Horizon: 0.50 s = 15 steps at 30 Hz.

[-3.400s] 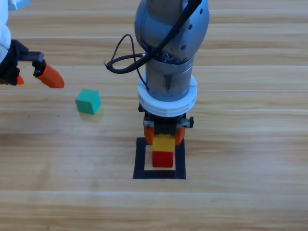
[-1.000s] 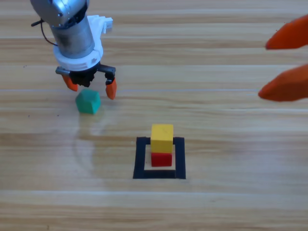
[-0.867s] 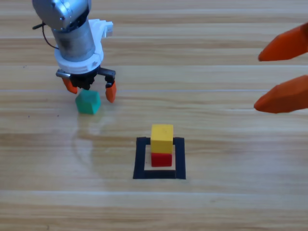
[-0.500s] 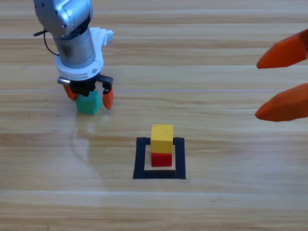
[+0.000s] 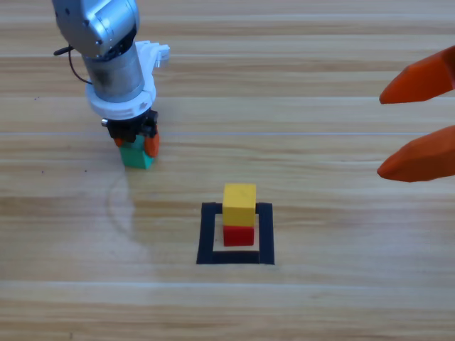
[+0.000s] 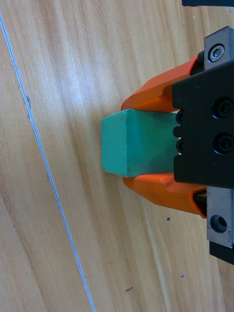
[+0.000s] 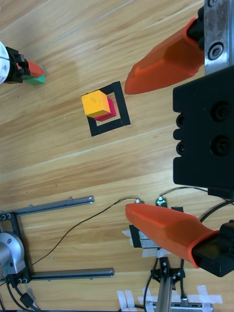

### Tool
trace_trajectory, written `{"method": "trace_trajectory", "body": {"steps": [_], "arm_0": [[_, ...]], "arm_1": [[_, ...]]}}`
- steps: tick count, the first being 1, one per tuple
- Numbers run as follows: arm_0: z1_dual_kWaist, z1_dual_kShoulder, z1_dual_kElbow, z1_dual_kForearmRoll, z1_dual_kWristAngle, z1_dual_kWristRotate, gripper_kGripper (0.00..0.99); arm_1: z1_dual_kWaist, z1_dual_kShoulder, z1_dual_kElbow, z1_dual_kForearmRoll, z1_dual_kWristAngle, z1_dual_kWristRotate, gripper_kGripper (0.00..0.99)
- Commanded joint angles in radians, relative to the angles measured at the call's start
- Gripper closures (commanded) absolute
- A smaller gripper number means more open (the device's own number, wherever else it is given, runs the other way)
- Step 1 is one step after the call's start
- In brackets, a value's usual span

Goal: Stack the blocks in the rectangular block: red at the bottom, yellow in the middle, green on top

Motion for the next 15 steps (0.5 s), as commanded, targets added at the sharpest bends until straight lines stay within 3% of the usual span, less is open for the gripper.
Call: {"method": "trace_trajectory", "body": {"steps": [1, 5, 12, 15], "arm_0": [[0.016, 0.03, 0.045, -0.007, 0.01, 0.002, 0.939], [0.015, -0.02, 0.04, 0.015, 0.007, -0.041, 0.99], [-0.142, 0.009, -0.337, 0.461, 0.065, -0.3, 0.99], [-0.2, -0.002, -0.359, 0.504, 0.053, -0.378, 0.99]], "arm_1": [[0.014, 0.016, 0.029, 0.02, 0.009, -0.011, 0.01], [0.014, 0.013, 0.029, 0.02, 0.009, -0.011, 0.01], [0.014, 0.011, 0.027, 0.02, 0.007, -0.011, 0.01], [0.014, 0.008, 0.027, 0.02, 0.007, -0.011, 0.01]]}}
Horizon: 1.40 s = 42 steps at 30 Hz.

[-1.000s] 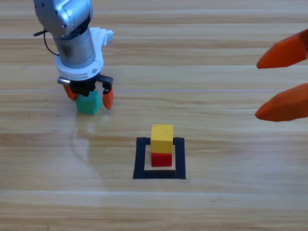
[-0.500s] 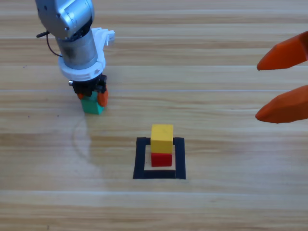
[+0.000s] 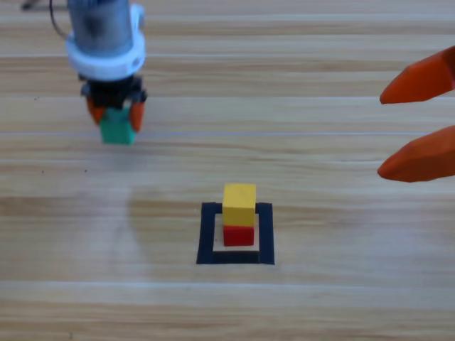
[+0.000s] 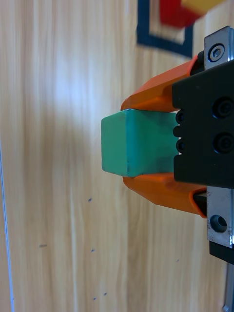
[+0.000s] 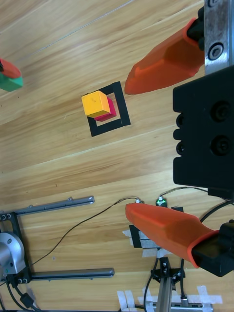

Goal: Stack the blocks in the rectangular block: red at the bottom, yellow in the middle, green on top

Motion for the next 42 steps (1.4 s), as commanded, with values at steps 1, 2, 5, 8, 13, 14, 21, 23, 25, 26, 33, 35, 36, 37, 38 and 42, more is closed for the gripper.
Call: {"method": "trace_trajectory", "body": {"steps": [1, 2, 5, 8, 13, 14, 21, 23, 25, 26, 33, 35, 36, 37, 38, 42], "arm_0": [[-0.187, 0.008, -0.066, 0.088, -0.009, -0.139, 0.99], [-0.21, 0.002, -0.066, 0.091, -0.015, -0.162, 0.99], [-0.256, -0.018, -0.066, 0.093, -0.029, -0.199, 0.99], [-0.293, -0.038, -0.064, 0.093, -0.041, -0.219, 0.99], [-0.325, -0.055, -0.066, 0.093, -0.05, -0.238, 0.99], [-0.328, -0.059, -0.066, 0.091, -0.05, -0.248, 0.99], [-0.337, -0.062, -0.075, 0.09, -0.061, -0.265, 0.99], [-0.342, -0.05, -0.08, 0.09, -0.064, -0.274, 0.99], [-0.342, -0.038, -0.077, 0.091, -0.067, -0.294, 0.99], [-0.342, -0.033, -0.077, 0.091, -0.07, -0.304, 0.99], [-0.353, -0.03, -0.084, 0.09, -0.084, -0.375, 0.99], [-0.362, -0.028, -0.092, 0.09, -0.085, -0.392, 0.99], [-0.365, -0.025, -0.098, 0.091, -0.085, -0.393, 0.99], [-0.371, -0.022, -0.106, 0.09, -0.084, -0.398, 0.99], [-0.379, -0.015, -0.115, 0.091, -0.082, -0.395, 0.99], [-0.403, 0.005, -0.135, 0.091, -0.075, -0.39, 0.99]], "arm_1": [[0.014, 0.008, 0.027, 0.02, 0.007, -0.011, 0.01], [0.014, 0.008, 0.027, 0.02, 0.007, -0.011, 0.01], [0.014, 0.005, 0.028, 0.02, 0.007, -0.011, 0.01], [0.014, 0.001, 0.028, 0.02, 0.006, -0.009, 0.01], [0.014, -0.001, 0.028, 0.02, 0.006, -0.009, 0.01], [0.014, -0.001, 0.028, 0.02, 0.006, -0.009, 0.01], [0.014, -0.001, 0.028, 0.02, 0.004, -0.009, 0.01], [0.014, -0.001, 0.028, 0.02, 0.004, -0.009, 0.01], [0.014, -0.001, 0.028, 0.02, 0.006, -0.009, 0.01], [0.014, -0.001, 0.028, 0.02, 0.004, -0.009, 0.01], [0.014, -0.001, 0.028, 0.02, 0.004, -0.009, 0.01], [0.014, -0.001, 0.028, 0.02, 0.004, -0.009, 0.01], [0.014, -0.001, 0.028, 0.02, 0.004, -0.009, 0.01], [0.014, -0.001, 0.028, 0.02, 0.004, -0.009, 0.01], [0.014, -0.001, 0.028, 0.02, 0.004, -0.009, 0.01], [0.014, -0.002, 0.03, 0.02, 0.004, -0.009, 0.01]]}}
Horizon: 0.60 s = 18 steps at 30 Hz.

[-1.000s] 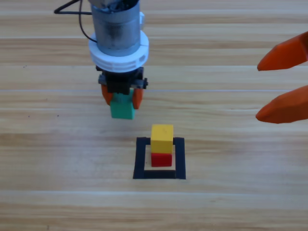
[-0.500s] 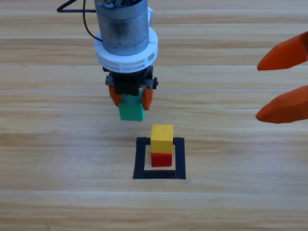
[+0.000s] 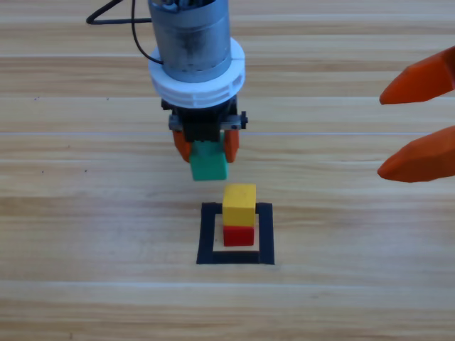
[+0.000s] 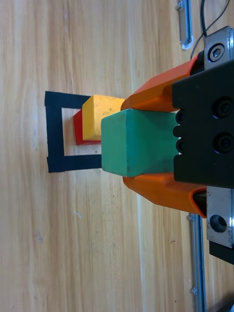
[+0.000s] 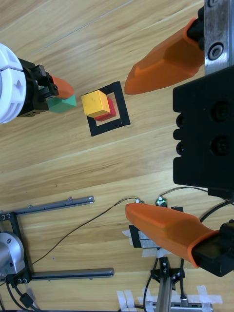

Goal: Stack the blocks in the rectangular block: red at the bottom, yellow in the middle, green on top

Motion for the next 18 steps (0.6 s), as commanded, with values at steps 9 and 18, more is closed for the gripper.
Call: {"method": "trace_trajectory", "body": {"steps": [9, 18], "arm_0": [[-0.08, 0.087, -0.043, 0.003, 0.017, 0.003, 0.99], [-0.08, 0.111, -0.049, 0.0, 0.031, 0.021, 0.99]], "arm_1": [[0.014, -0.002, 0.029, 0.02, 0.003, -0.009, 0.01], [0.014, -0.002, 0.029, 0.018, 0.003, -0.009, 0.01]]}}
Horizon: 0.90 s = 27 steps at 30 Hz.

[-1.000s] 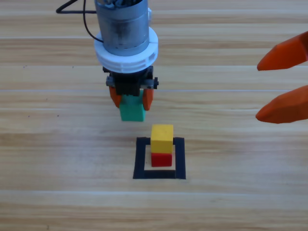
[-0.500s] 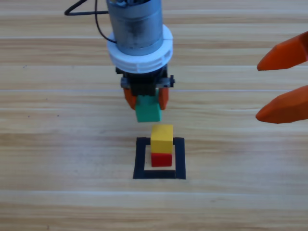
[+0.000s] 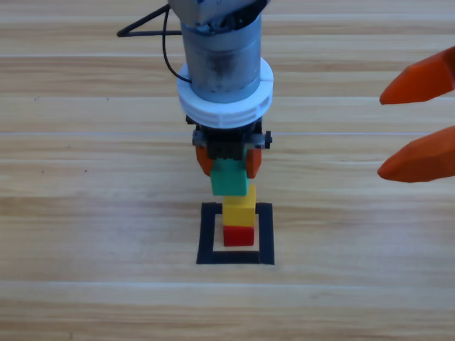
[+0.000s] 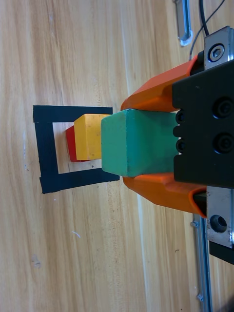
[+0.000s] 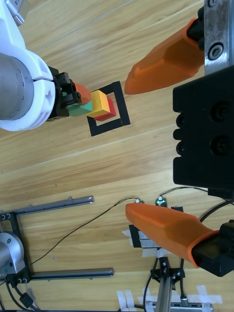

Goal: Stack the blocks in the rectangular block: red at the bottom, yellow in the middle, green on top

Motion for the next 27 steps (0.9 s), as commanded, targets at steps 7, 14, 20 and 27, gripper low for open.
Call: {"method": "trace_trajectory", "body": {"steps": [7, 14, 20, 27], "arm_0": [[-0.018, 0.092, -0.032, 0.0, 0.016, 0.025, 0.99], [-0.018, 0.099, -0.043, 0.0, 0.018, 0.025, 0.99], [-0.018, 0.102, -0.044, 0.0, 0.018, 0.025, 0.99], [-0.018, 0.1, -0.043, 0.001, 0.019, 0.025, 0.99]], "arm_1": [[0.014, 0.0, 0.029, 0.017, 0.003, -0.009, 0.01], [0.021, 0.029, 0.028, 0.009, 0.006, -0.006, 0.01], [0.021, 0.029, 0.028, 0.009, 0.006, -0.006, 0.01], [0.021, 0.029, 0.028, 0.009, 0.006, -0.006, 0.01]]}}
